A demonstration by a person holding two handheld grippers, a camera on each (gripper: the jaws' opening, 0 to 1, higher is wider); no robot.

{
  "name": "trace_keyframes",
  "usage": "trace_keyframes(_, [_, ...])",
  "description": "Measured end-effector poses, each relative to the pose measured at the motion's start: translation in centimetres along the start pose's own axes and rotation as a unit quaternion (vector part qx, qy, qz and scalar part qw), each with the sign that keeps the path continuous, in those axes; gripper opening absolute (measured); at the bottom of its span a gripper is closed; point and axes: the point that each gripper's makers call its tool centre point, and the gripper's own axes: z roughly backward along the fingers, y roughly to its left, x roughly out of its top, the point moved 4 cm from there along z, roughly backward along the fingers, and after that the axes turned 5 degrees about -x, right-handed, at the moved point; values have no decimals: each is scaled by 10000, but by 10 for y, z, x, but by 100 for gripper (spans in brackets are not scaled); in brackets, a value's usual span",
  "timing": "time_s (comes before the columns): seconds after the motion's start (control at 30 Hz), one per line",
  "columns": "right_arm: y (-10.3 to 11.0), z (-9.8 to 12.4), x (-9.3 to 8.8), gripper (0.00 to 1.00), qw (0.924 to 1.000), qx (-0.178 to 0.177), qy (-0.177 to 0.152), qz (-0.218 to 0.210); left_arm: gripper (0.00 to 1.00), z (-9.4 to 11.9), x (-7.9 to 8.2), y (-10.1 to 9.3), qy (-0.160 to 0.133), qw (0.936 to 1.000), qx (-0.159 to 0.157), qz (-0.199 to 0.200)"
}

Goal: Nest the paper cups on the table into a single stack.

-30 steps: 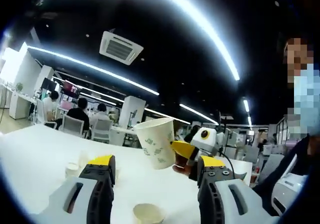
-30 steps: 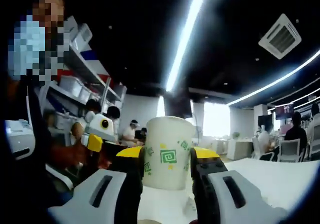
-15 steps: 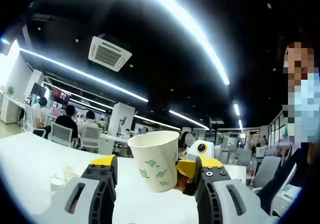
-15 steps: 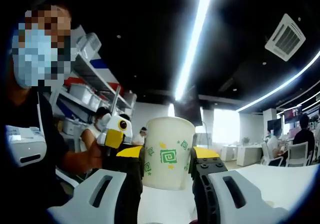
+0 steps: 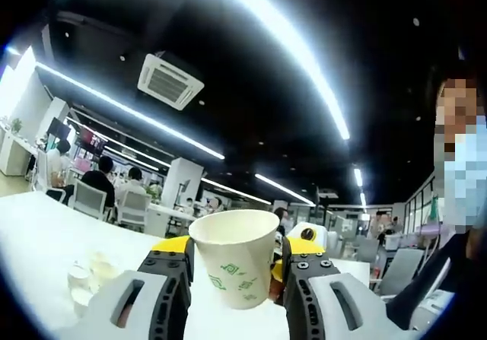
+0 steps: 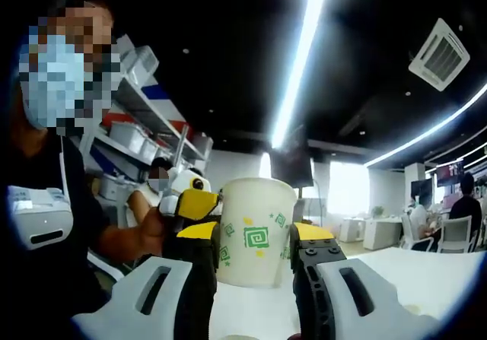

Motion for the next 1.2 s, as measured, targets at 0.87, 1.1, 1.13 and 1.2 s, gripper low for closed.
trace_keyframes(0.87, [8, -2, -15, 40, 9983, 150, 388, 399, 43, 15, -9, -1, 202, 9987, 109, -455])
trace_keyframes(1.1, [8, -1, -18, 41, 9979, 166, 450, 431, 42, 17, -12, -1, 265, 9982, 100, -525])
trace_keyframes(1.13, [8, -1, -18, 41, 9978, 171, 466, 435, 42, 17, -12, -1, 273, 9981, 100, -536])
trace_keyframes(1.2, [8, 0, -19, 41, 9975, 185, 492, 464, 42, 17, -13, -1, 292, 9979, 97, -564])
